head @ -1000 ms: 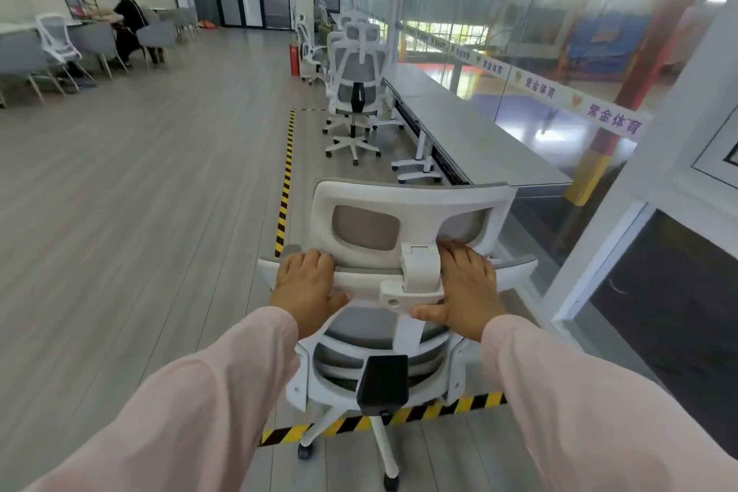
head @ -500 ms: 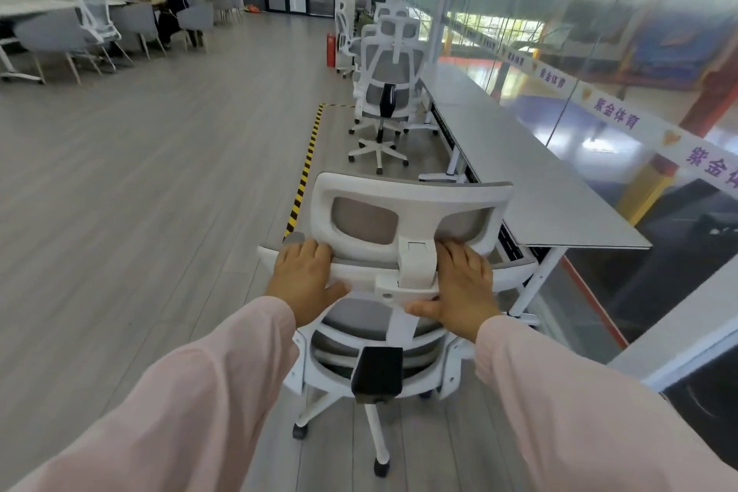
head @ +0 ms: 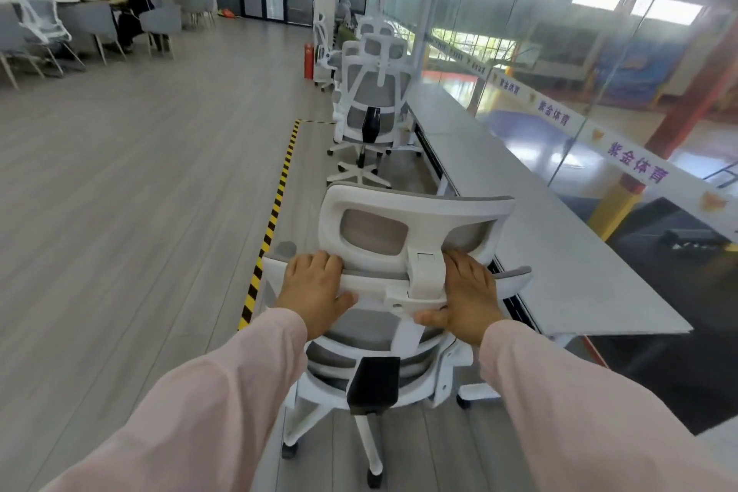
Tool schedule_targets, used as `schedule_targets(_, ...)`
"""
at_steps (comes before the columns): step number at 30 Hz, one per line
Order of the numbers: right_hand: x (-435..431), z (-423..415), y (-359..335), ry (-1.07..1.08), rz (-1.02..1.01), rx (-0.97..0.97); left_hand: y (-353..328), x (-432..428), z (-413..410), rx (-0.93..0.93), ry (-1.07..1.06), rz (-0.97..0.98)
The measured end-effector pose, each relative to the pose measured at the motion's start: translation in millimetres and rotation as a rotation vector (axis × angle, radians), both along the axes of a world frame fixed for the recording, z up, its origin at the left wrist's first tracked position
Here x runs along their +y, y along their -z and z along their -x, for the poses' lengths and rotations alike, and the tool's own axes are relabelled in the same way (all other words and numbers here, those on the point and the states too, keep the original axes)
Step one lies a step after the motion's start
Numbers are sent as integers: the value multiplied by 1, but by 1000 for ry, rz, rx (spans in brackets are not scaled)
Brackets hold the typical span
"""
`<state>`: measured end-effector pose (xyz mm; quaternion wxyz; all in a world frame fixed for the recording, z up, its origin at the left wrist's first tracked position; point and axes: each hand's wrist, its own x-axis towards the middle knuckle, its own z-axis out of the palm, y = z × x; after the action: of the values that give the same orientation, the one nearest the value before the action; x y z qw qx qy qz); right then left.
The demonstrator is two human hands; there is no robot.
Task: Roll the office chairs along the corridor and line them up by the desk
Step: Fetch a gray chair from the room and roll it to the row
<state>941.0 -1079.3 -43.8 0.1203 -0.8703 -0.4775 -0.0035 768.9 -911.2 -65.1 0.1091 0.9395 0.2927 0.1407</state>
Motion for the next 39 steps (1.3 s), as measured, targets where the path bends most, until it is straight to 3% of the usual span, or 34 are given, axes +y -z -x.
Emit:
schedule_targets(17, 246, -269, 8, -69, -108, 37, 0, 244, -261, 15, -44, -38)
schedule_targets(39, 522, -567, 1, -32, -27, 3, -3, 515, -560, 0, -45, -24)
